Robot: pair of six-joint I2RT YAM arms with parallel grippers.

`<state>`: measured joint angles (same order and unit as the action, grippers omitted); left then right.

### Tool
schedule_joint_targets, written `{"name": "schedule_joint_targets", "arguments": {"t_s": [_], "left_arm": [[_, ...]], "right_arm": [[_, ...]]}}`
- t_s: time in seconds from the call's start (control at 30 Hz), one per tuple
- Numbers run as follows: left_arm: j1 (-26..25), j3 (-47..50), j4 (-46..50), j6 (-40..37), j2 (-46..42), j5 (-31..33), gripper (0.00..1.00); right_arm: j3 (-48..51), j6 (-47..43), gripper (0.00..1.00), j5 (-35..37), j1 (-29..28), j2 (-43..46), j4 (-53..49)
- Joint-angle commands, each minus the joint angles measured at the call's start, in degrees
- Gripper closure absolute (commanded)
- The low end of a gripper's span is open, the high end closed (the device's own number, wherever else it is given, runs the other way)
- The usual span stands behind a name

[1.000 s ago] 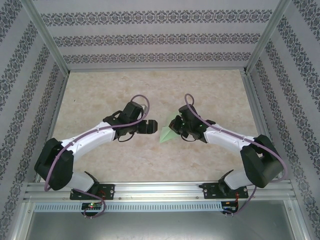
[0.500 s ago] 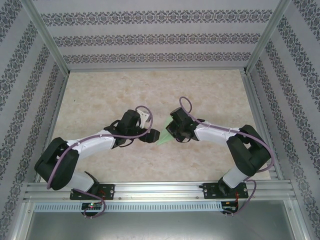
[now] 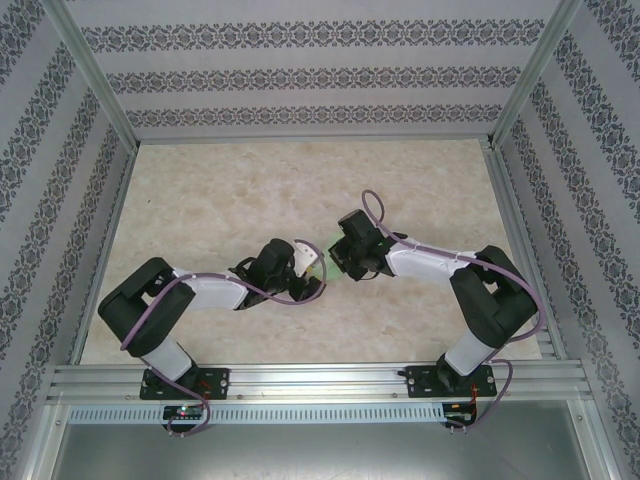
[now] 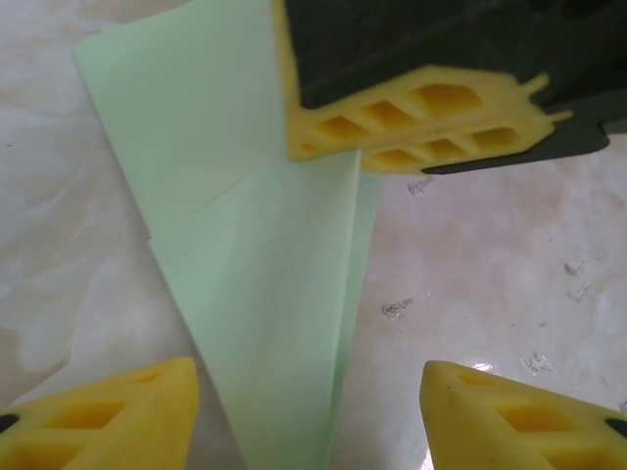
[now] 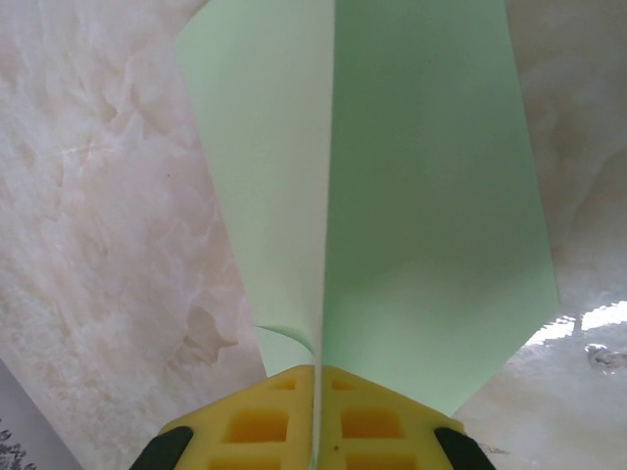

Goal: Fold a paper plane with a square sheet of paper (pick it up from the middle)

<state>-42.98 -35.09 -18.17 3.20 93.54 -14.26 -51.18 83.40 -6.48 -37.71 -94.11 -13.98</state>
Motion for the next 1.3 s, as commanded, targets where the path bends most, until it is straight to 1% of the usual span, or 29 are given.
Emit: {"name": "schedule_joint_targets", "arguments": {"t_s": [0.0,0.07,0.2,0.33,0.37,0.43,0.5,0.53,0.6,0.7,0.8,0.87,0.97,1.07,1.13,1.2,1.27], "left_arm": [[-1.12,-1.25,-5.25,-3.54,1.67,0.67,0.47],[-1.11,-1.07,-6.16,-4.15,2.17,0.48,0.53],[-1.14,-1.4,-6.68,-4.17,3.03,0.21,0.6],[-1.14,-1.68,-7.07,-3.7,4.15,0.45,0.7],[-1.14,-1.65,-7.09,-3.64,4.28,0.56,0.73],[-1.14,-1.6,-7.01,-3.64,4.29,0.84,0.77],[-1.14,-1.34,-6.96,-3.64,4.29,1.24,0.8],[-1.14,-1.01,-7.05,-3.64,4.24,1.45,0.81],[-1.14,-0.56,-7.3,-3.64,4.15,1.47,0.82],[-1.14,-0.53,-6.94,-3.71,4.24,1.26,0.82],[-1.14,-0.51,-6.58,-4.04,4.29,1.15,0.82],[-1.16,-0.65,-6.23,-4.26,4.2,0.88,0.82],[-1.14,-0.65,-5.92,-4.69,3.96,0.5,0.82],[-1.14,-0.85,-5.38,-4.98,3.95,0.37,0.81],[-1.14,-1.6,-5.24,-4.55,3.93,-0.17,0.77],[-1.14,-2.76,-5.57,-3.67,4.23,-0.96,0.72],[-1.13,-4.01,-5.76,-2.58,5.1,-1.0,0.69]], "right_arm": [[-1.41,1.52,0.96,-1.94,0.7,-1.25,-1.21],[-1.61,1.51,0.96,-2.21,0.69,-1.42,-1.4],[-1.7,1.47,0.94,-2.63,0.7,-1.6,-1.52],[-1.89,1.46,0.91,-4.15,0.84,-2.03,-0.56],[-1.95,1.19,0.87,-4.39,0.87,-2.05,-0.61],[-2.0,0.44,0.78,-4.44,1.24,-1.72,-0.79],[-1.85,-1.3,0.68,-4.73,2.11,-1.12,-0.86],[-1.81,-2.2,0.65,-5.1,2.67,-0.8,-1.12],[-1.55,-3.74,0.62,-6.1,3.92,-0.22,-1.25],[-1.68,-5.53,0.61,-8.38,5.32,-0.24,-2.11],[-2.24,-6.85,0.62,-10.44,6.4,-0.8,-2.9],[-2.93,-7.71,0.65,-11.31,7.03,-1.4,-3.83],[-3.34,-8.25,0.73,-12.05,7.68,-1.68,-4.27],[-3.76,-8.18,0.83,-12.27,7.83,-1.39,-4.48],[-4.34,-7.99,0.89,-12.77,7.68,-1.43,-4.49],[-4.46,-7.52,0.9,-13.02,7.32,-1.64,-4.34],[-4.47,-6.95,0.91,-13.12,6.96,-1.78,-4.0]]}}
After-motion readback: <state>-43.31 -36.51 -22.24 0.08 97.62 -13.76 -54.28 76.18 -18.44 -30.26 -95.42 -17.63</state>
